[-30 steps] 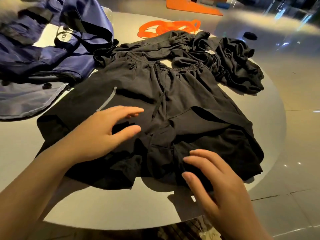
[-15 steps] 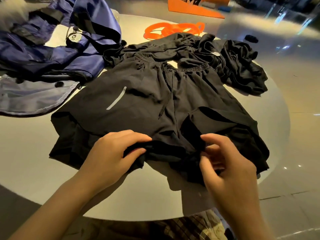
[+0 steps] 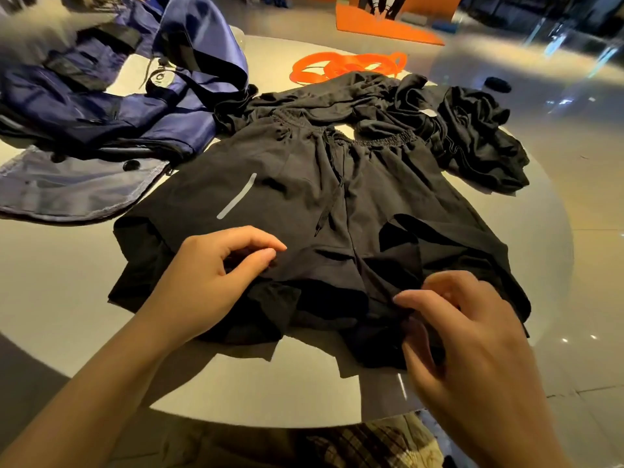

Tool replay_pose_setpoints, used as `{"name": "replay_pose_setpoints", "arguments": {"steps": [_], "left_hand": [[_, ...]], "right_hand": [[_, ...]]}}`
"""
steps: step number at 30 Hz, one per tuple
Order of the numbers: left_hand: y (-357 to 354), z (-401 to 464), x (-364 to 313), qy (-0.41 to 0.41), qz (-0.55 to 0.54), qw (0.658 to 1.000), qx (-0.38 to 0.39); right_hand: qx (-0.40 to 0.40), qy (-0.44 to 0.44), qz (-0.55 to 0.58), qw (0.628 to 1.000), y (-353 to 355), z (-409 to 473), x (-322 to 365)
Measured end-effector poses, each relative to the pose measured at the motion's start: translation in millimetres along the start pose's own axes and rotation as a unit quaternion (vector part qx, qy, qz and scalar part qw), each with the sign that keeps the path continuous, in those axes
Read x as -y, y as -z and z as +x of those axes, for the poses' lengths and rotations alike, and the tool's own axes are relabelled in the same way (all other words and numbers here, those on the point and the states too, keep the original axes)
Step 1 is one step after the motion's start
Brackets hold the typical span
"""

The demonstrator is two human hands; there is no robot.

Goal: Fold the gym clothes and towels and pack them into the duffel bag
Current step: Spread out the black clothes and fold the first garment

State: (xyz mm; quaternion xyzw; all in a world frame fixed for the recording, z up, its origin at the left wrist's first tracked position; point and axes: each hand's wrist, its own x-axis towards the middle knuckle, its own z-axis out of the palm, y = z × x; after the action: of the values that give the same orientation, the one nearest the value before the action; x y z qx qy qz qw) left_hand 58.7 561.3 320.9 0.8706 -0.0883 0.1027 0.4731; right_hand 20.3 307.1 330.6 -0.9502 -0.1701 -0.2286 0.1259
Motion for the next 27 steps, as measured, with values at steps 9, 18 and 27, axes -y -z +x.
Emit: {"name": "replay_pose_setpoints", "arguments": {"steps": [9, 18, 27], "left_hand": [[6.7, -57.1, 13.1, -0.108, 0.19, 0.973, 0.073], [-32.1, -48.8, -14.8, -0.156, 0.09, 0.984, -0.001], [66.5, -39.2, 29.5, 0.016, 0.155, 0.966, -0.208]], "right_hand": [[0.0, 0.081, -0.015, 0.997, -36.9, 34.0, 24.4], [0.016, 0.06, 0.133, 0.989, -26.5, 34.8, 15.9], [0.099, 0.151, 0.018, 0.983, -32.1, 29.0, 44.7]]}}
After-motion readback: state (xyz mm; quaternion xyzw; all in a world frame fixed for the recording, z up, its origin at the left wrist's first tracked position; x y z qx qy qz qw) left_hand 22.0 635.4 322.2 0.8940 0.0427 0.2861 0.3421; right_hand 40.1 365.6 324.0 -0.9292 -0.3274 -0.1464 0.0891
